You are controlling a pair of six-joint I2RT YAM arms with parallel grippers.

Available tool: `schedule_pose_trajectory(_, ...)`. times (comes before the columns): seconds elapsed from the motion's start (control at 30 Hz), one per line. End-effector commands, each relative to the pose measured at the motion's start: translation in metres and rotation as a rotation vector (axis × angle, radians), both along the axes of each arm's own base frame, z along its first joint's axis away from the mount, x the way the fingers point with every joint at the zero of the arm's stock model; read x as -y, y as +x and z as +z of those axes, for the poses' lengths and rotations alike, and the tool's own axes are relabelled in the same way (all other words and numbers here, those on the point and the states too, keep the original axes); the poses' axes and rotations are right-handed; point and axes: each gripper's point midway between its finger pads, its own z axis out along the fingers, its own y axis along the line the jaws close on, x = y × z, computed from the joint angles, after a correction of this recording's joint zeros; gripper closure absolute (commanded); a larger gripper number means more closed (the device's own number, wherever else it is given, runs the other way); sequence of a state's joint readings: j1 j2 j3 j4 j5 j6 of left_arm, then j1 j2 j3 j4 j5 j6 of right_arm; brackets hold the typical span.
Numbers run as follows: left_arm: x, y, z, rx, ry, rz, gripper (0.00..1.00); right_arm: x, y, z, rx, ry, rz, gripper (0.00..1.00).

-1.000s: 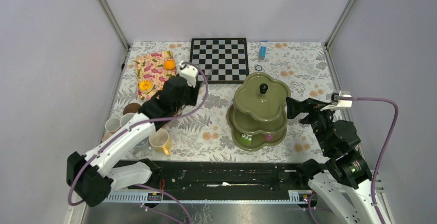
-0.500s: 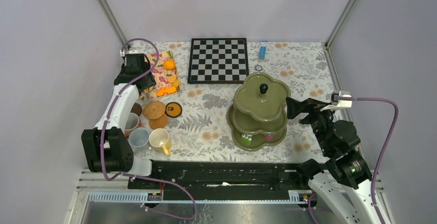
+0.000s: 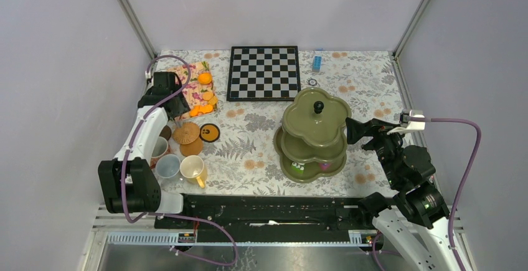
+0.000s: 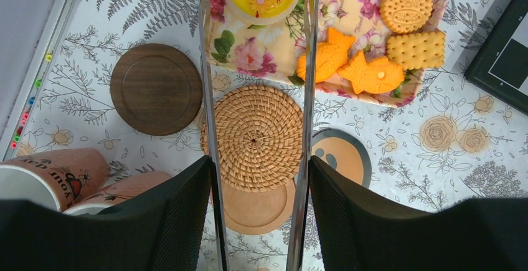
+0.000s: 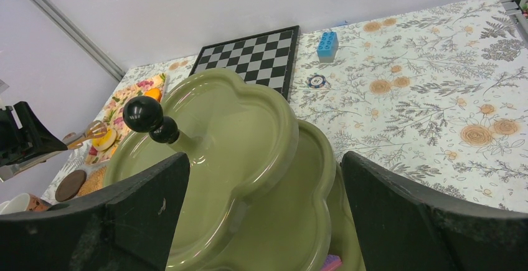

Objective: Serve the afternoon tea

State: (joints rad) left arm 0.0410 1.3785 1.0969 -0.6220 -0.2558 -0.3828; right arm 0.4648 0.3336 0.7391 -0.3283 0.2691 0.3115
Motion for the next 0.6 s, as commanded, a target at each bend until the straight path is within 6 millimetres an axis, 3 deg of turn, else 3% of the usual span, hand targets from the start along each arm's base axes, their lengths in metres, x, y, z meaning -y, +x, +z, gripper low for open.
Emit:
schedule_pose_trajectory(0.0, 0.001, 0.013, 0.011, 0.068, -0.013, -0.001, 0.4, -0.002, 0.0, 0.012, 0.048, 0.012, 0.01, 0.02)
schedule_pose_trajectory(0.57, -0.003, 0.028, -0.02, 0.033, -0.006, 0.003, 0.42, -0.002, -0.001, 0.012, 0.051, 0.012, 0.013, 0.02)
